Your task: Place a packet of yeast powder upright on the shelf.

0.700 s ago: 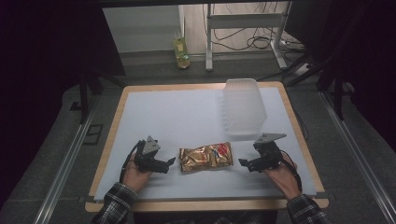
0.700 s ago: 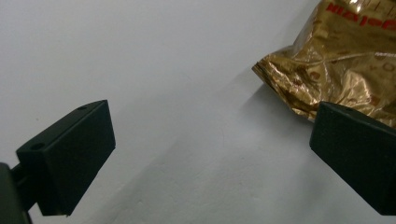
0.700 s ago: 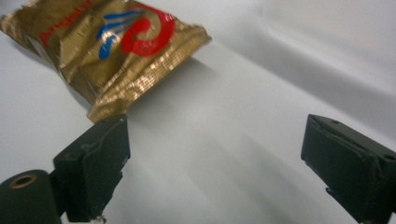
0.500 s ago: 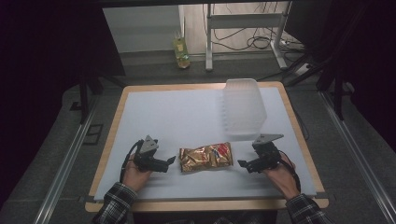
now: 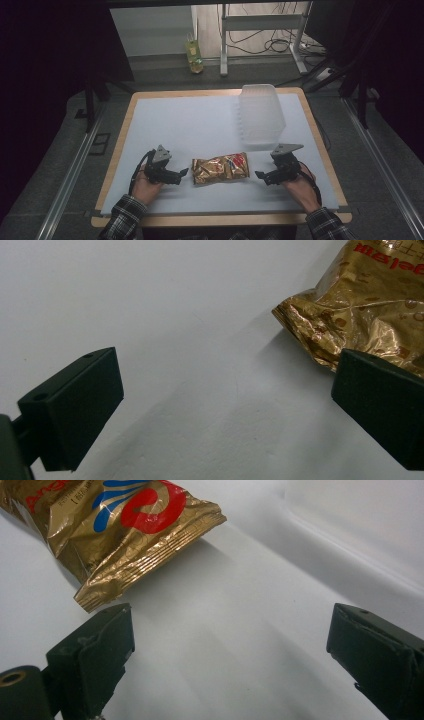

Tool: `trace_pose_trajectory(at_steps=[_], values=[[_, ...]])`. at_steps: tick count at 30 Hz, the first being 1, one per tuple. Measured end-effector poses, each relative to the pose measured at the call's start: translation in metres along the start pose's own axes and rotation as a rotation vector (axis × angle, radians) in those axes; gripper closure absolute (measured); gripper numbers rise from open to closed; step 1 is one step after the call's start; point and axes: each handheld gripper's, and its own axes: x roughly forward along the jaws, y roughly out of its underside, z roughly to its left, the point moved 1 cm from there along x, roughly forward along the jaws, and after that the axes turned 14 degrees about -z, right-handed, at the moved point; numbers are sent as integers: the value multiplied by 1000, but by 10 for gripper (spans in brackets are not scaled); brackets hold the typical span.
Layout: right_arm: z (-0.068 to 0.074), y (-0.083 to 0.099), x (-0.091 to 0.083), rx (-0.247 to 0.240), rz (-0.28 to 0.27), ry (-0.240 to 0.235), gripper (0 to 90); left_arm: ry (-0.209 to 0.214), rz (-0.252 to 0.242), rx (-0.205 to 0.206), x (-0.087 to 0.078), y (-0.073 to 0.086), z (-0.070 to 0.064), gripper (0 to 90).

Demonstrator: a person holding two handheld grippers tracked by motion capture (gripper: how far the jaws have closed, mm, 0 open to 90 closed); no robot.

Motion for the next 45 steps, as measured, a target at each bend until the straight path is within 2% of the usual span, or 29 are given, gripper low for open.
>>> trace_pose_trajectory(at_steps=[2, 4, 7, 9, 11, 15, 18, 23, 28, 32, 34, 35, 36, 40, 41, 45], values=[[0, 0, 0, -6, 5, 3, 56, 6, 3, -4, 0, -1, -1, 6], [0, 1, 1, -11, 11, 4, 57, 29, 8, -6, 0, -2, -2, 8], [0, 1, 2, -3, 19, 4, 58, 60, -2, -2, -1, -4, -5, 12], [1, 1, 1, -4, 16, 3, 58, 66, -3, 10, -1, -6, -8, 18], [0, 0, 1, -10, 10, 4, 58, 60, -1, 26, -1, -7, -10, 44], [0, 1, 1, -18, 8, 6, 58, 88, 1, 9, -1, -9, -11, 102], [1, 0, 1, -20, 8, 7, 58, 107, -16, 6, -3, -13, -13, 150], [1, 1, 1, -2, 12, 6, 58, 135, -46, 6, -5, -17, -17, 271], [1, 1, 1, -8, 10, 9, 58, 176, -65, 3, -5, -21, -22, 396], [1, 1, 2, -14, 15, 8, 58, 193, -76, 17, -3, -24, -27, 504], [1, 1, 3, -6, 18, 4, 58, 190, -84, 23, 0, -26, -30, 600], [1, 1, 3, -5, 19, 5, 58, 192, -83, 27, 1, -27, -31, 697], [1, 1, 3, -6, 19, 6, 59, 197, -82, 29, 2, -28, -32, 697], [1, 1, 3, -8, 17, 4, 59, 226, -81, 23, 10, -30, -37, 868], [1, 1, 3, -8, 18, 2, 58, 229, -79, 23, 12, -31, -39, 896], [2, 2, 4, -16, 24, -1, 58, 251, -64, 26, 21, -31, -45, 897]])
